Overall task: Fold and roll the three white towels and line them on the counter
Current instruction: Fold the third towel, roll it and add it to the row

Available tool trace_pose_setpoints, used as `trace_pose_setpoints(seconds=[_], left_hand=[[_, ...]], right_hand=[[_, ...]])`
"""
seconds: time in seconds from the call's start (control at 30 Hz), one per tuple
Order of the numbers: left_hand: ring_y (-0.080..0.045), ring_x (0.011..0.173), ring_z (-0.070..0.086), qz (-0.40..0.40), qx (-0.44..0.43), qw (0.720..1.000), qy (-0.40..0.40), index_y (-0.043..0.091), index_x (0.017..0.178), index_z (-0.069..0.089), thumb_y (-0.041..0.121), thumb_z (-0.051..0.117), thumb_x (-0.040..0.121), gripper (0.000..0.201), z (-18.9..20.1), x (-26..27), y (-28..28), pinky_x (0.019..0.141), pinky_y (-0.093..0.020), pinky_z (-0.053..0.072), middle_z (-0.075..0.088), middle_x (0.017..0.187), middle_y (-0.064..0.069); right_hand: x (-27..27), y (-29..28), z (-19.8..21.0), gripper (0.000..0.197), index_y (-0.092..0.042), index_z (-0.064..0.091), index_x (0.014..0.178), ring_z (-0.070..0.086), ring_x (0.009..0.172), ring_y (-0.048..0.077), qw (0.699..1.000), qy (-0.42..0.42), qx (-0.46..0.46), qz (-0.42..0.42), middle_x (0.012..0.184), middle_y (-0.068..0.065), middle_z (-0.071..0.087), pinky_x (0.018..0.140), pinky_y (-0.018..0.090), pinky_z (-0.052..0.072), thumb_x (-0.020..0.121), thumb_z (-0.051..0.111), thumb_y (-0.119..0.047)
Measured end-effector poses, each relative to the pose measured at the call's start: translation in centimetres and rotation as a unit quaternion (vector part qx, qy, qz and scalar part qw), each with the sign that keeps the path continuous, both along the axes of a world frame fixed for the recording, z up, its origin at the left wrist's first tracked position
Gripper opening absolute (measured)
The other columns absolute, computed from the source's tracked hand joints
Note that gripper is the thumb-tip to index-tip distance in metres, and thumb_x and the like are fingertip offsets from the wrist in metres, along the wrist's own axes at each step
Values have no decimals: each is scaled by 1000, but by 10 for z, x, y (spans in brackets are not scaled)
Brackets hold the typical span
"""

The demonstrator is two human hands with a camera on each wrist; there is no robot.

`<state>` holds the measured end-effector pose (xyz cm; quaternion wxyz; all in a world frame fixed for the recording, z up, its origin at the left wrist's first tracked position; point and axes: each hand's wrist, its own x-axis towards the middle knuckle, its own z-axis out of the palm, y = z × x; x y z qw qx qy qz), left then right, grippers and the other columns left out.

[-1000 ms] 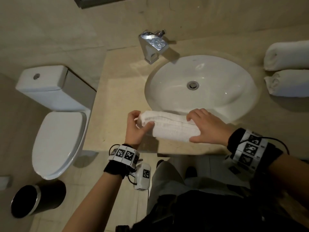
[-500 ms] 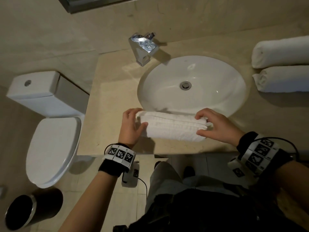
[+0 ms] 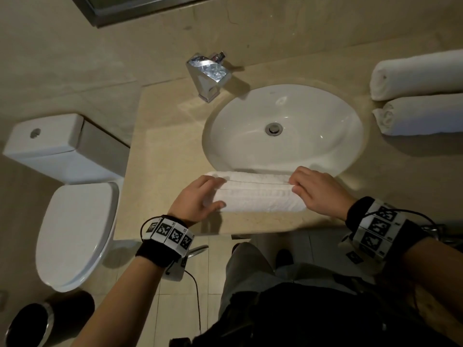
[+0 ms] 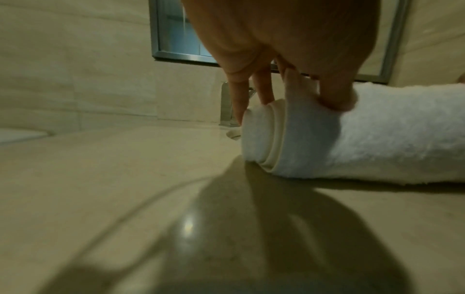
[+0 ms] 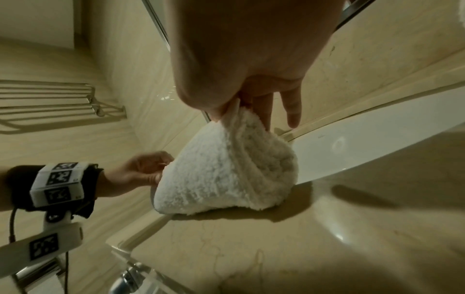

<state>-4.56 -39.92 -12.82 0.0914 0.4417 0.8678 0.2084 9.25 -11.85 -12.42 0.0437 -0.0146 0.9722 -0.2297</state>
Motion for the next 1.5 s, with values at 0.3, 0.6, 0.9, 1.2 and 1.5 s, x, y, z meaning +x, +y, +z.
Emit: trace_pose_setpoints(seconds=[0.3,0.6,0.9,1.2,1.5], left_hand=[[-13,70,48,224,68,954,-189,18,77,55,7,66,80,16,3,-10,16,62,-22,38,54,74,4],[-29,138,24,65,-277,931,-228,23,148,20,18,75,72,94,26,-40,43,114,-41,21,25,153,-9],[-29,84,55,-12,-171,971,164,14,95,54,42,78,54,55,16,-17,30,69,-34,43,57,93,-7],[-13,107,29,125,78,982,-114,32,98,50,54,49,70,35,-21,26,-6,95,-33,29,38,108,-1],[-23,113,45,423,173,835,-308,7,124,39,5,70,78,56,-3,18,4,85,-26,43,39,127,-8]], right_hand=[[-12,-10,2,6,-9,44,91,44,75,24,994,-22,-50,-91,89,4,44,64,34,33,94,45,-13],[-33,2,0,52,-18,53,123,56,104,19,952,-244,-170,-73,114,0,59,86,28,45,76,73,-27],[-22,-18,11,58,-10,57,96,54,72,20,981,67,147,106,89,4,57,53,27,39,47,85,-22],[20,-4,-2,23,-21,50,97,41,90,8,956,-30,-291,-35,95,-4,46,77,14,36,74,55,-25],[15,-11,2,9,-12,47,97,49,72,13,864,-156,-371,-301,78,-1,50,65,26,45,95,46,-20]])
